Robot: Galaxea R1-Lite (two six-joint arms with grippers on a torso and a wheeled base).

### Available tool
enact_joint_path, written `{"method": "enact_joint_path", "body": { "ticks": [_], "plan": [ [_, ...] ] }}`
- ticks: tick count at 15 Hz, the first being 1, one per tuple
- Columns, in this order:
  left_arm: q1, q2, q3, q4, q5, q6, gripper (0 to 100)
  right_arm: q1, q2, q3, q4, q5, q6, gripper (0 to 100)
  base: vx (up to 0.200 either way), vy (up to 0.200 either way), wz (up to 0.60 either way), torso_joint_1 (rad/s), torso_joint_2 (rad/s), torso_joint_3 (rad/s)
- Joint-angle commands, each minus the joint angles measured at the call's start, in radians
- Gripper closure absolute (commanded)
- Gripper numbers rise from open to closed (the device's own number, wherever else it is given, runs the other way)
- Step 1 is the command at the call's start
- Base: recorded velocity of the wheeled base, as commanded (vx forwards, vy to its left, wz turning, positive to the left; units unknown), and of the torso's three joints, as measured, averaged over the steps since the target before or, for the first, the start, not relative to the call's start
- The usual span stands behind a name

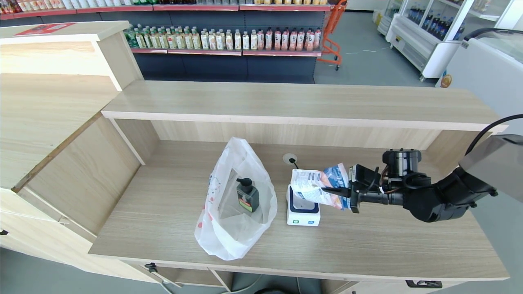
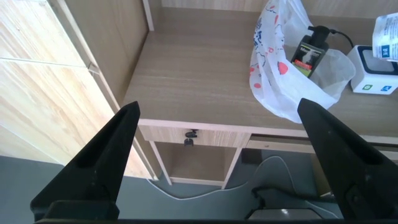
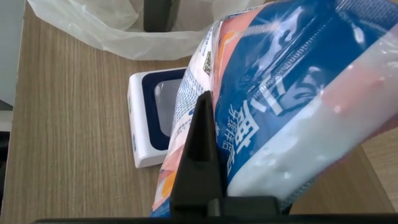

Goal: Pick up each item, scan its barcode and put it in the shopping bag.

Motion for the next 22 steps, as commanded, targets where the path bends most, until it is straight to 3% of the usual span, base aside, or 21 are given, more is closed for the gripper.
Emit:
{"method": "enact_joint_path", "body": {
  "ticks": [1,8,10,12,14,17,22],
  "plan": [
    [0.0,0.0,0.0,0.0,0.0,0.0,0,0.0,0.002,0.007,0.0,0.001,0.0,100,0.0,0.0,0.0,0.0,0.0,0.0],
    [0.0,0.0,0.0,0.0,0.0,0.0,0,0.001,-0.023,-0.001,0.006,0.004,0.022,100,0.0,0.0,0.0,0.0,0.0,0.0],
    [0.0,0.0,0.0,0.0,0.0,0.0,0,0.011,-0.136,0.005,0.017,-0.016,0.278,100,0.0,0.0,0.0,0.0,0.0,0.0],
    [0.0,0.0,0.0,0.0,0.0,-0.002,0,0.021,-0.236,0.031,0.049,-0.108,0.557,100,0.0,0.0,0.0,0.0,0.0,0.0],
    [0.0,0.0,0.0,0.0,-0.001,0.001,0,0.024,-0.294,0.036,0.106,-0.15,0.711,100,0.0,0.0,0.0,0.0,0.0,0.0],
    [0.0,0.0,0.0,0.0,-0.001,0.0,0,0.023,-0.351,0.111,0.137,-0.167,0.793,100,0.2,0.0,0.0,0.002,0.0,0.002],
    [0.0,0.0,0.0,0.0,0.0,0.001,0,0.043,-0.403,0.169,0.15,-0.208,0.968,100,0.0,0.0,0.0,0.0,0.0,0.0]
  ]
}}
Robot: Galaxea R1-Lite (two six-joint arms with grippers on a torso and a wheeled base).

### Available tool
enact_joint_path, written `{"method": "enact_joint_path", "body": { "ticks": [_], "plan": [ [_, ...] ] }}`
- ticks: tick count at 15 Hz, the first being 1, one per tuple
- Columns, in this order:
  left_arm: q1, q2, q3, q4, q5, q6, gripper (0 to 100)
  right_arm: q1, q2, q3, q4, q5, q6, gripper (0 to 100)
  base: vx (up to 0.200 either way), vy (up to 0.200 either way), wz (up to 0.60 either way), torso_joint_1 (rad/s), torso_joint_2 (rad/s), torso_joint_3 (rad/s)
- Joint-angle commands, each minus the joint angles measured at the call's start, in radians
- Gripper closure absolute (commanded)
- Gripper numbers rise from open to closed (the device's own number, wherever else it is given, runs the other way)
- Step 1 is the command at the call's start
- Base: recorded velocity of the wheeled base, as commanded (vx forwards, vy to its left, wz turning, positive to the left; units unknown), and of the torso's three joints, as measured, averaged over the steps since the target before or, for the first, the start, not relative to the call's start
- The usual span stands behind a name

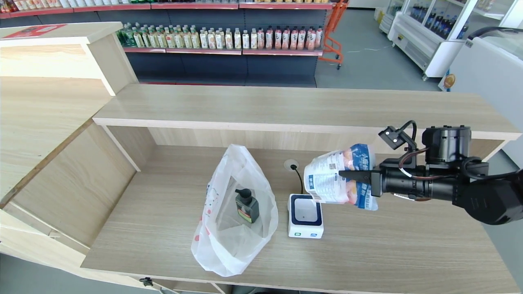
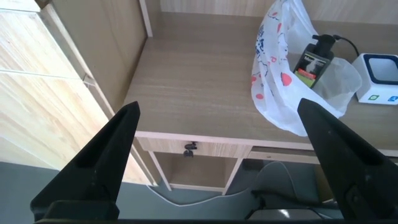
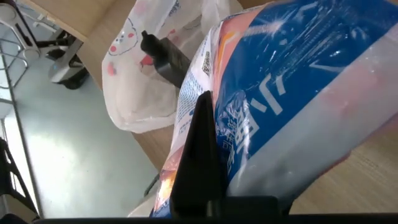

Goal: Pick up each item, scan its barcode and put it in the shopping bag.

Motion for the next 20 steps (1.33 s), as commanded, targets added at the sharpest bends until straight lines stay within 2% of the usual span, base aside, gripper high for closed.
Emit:
{"method": "enact_joint_path", "body": {
  "ticks": [1,4,9,11,14,18,20],
  "plan": [
    [0.0,0.0,0.0,-0.001,0.0,-0.001,0,0.014,-0.029,0.007,0.016,-0.015,0.024,100,0.0,0.0,0.0,0.0,0.0,0.0],
    [0.0,0.0,0.0,-0.001,0.0,-0.002,0,0.047,-0.064,0.004,0.091,-0.035,0.127,100,0.0,0.2,0.0,-0.014,0.0,0.007],
    [0.0,0.0,0.0,-0.001,0.0,-0.001,0,0.146,-0.113,0.009,0.102,-0.087,0.269,100,0.0,0.2,0.0,0.007,0.0,0.0],
    [0.0,0.0,0.0,-0.001,0.0,-0.001,0,0.202,-0.15,0.016,0.117,-0.085,0.343,100,0.0,0.0,0.0,0.0,0.0,0.0],
    [0.0,0.0,0.0,-0.001,0.0,-0.001,0,0.263,-0.164,0.018,0.165,-0.078,0.351,100,0.0,0.0,0.0,0.0,0.0,0.0],
    [0.0,0.0,0.0,-0.001,0.0,-0.001,0,0.304,-0.153,0.039,0.185,-0.078,0.394,100,0.0,0.0,0.0,0.0,0.0,0.0],
    [0.0,0.0,0.0,-0.001,0.0,-0.001,0,0.321,-0.126,0.036,0.24,-0.078,0.409,100,0.0,0.0,0.0,0.0,0.0,0.0]
  ]
}}
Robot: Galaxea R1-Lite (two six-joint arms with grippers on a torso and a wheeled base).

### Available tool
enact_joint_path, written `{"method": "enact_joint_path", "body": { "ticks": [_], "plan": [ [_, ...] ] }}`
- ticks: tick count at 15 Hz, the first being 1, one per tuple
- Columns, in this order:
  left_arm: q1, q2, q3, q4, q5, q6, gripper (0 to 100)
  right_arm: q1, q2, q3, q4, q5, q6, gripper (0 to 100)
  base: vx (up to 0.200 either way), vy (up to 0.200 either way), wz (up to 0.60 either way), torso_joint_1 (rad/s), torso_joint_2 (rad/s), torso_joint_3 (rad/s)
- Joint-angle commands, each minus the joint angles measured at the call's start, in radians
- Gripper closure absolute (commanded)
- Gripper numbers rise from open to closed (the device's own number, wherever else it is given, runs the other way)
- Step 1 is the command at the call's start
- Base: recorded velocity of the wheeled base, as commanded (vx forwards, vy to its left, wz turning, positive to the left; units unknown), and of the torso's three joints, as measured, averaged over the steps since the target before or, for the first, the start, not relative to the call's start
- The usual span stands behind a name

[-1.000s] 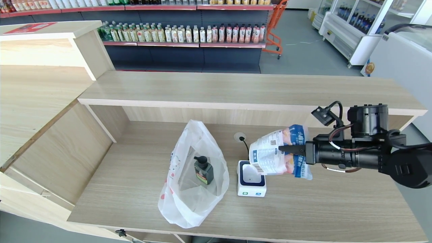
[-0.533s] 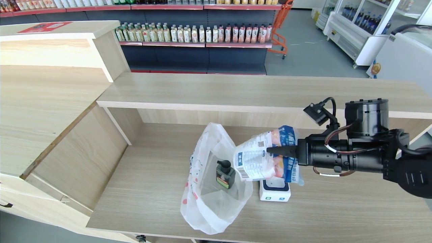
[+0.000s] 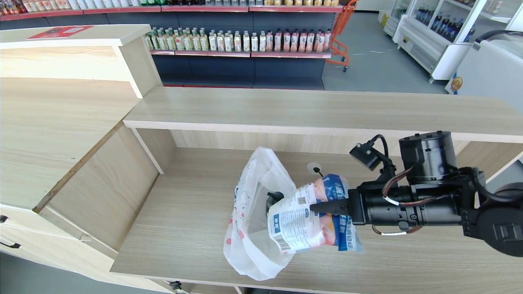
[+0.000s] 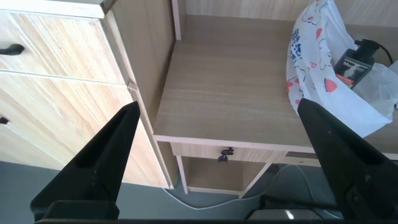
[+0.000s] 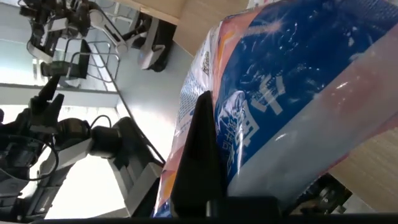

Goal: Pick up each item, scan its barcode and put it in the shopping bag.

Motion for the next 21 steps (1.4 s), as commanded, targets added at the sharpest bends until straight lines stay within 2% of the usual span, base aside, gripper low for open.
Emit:
{"method": "enact_joint_path", "body": {
  "ticks": [1,5,10,13,15,21],
  "plan": [
    [0.0,0.0,0.0,0.0,0.0,0.0,0,0.016,0.034,-0.002,0.008,-0.001,0.001,100,0.0,0.0,0.0,0.0,0.0,0.0],
    [0.0,0.0,0.0,0.0,0.0,0.0,0,0.045,0.129,-0.04,0.008,-0.009,-0.011,100,0.0,0.0,0.0,0.0,0.0,0.0],
    [0.0,0.0,0.0,0.0,0.0,0.0,0,0.04,0.258,-0.118,0.013,-0.018,-0.1,100,0.0,0.0,0.0,0.0,0.0,0.0],
    [0.0,0.0,0.0,0.0,0.0,0.0,0,0.042,0.33,-0.135,0.005,-0.112,-0.206,100,0.0,0.0,0.0,0.0,0.0,0.0],
    [0.0,0.0,0.0,0.0,0.0,0.0,0,0.043,0.363,-0.16,0.002,-0.127,-0.251,100,0.0,0.0,0.0,0.0,0.0,0.0],
    [0.0,0.0,0.0,0.0,0.0,0.0,0,0.057,0.428,-0.25,0.002,-0.135,-0.263,100,0.0,0.0,0.0,0.0,0.0,0.0]
  ]
}}
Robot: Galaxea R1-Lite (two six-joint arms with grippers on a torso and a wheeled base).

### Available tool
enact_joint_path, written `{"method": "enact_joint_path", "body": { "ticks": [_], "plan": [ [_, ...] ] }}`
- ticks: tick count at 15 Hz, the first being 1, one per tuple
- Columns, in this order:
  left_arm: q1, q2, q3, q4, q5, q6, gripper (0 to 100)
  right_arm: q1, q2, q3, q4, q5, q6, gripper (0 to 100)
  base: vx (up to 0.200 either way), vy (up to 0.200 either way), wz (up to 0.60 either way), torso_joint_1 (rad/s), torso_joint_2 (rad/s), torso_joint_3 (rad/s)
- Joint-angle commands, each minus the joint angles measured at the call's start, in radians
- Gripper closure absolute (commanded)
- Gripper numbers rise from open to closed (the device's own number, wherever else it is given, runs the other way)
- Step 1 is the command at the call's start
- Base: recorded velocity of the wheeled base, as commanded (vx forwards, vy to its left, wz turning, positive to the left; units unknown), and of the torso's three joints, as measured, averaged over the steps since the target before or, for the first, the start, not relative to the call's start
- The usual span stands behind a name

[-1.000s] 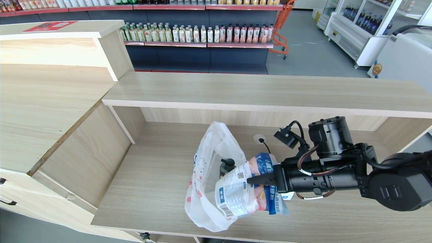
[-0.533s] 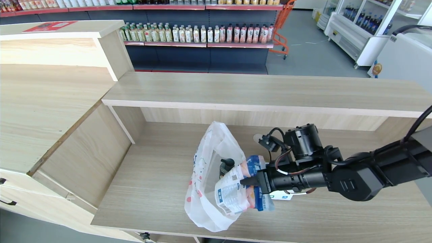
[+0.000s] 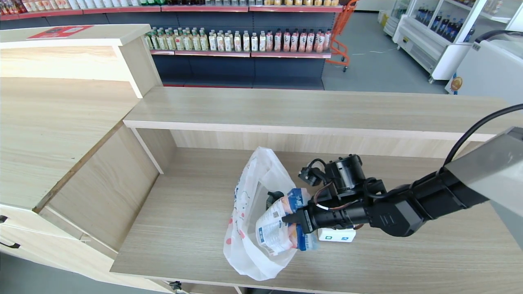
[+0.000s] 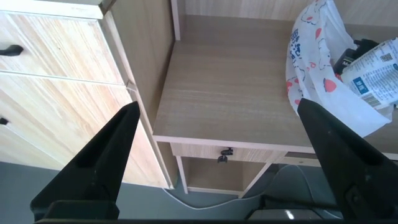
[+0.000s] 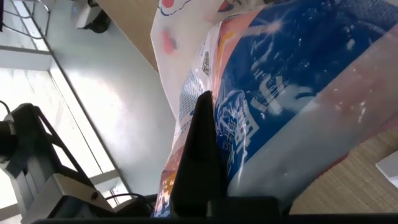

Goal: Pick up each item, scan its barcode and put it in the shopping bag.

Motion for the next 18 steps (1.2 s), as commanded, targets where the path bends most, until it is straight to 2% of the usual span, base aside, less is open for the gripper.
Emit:
{"method": "enact_joint_path", "body": {
  "ticks": [1,4,11,12,16,18],
  "plan": [
    [0.0,0.0,0.0,0.0,0.0,-0.001,0,0.009,0.049,-0.035,-0.001,-0.025,-0.023,100,0.0,0.0,0.0,0.0,0.0,0.0],
    [0.0,0.0,0.0,0.0,0.0,-0.001,0,0.018,0.096,-0.078,-0.017,-0.038,-0.036,100,0.0,0.0,0.0,0.0,0.0,0.0],
    [0.0,0.0,0.0,0.0,0.0,-0.001,0,0.03,0.126,-0.084,-0.057,-0.033,-0.089,100,0.0,0.0,0.0,0.0,0.0,0.0],
    [0.0,0.0,0.0,0.0,0.0,-0.001,0,0.03,0.126,-0.084,-0.066,-0.03,-0.089,0,0.0,0.0,0.0,0.0,0.0,0.0],
    [0.0,0.0,0.0,0.0,0.0,-0.001,0,0.03,0.121,-0.1,-0.085,0.002,-0.066,0,0.0,0.0,0.0,0.0,0.0,0.0],
    [0.0,0.0,0.0,0.0,0.0,-0.001,0,0.032,0.103,-0.112,-0.093,0.048,0.001,0,0.0,0.0,0.0,0.0,0.0,0.0]
  ]
}}
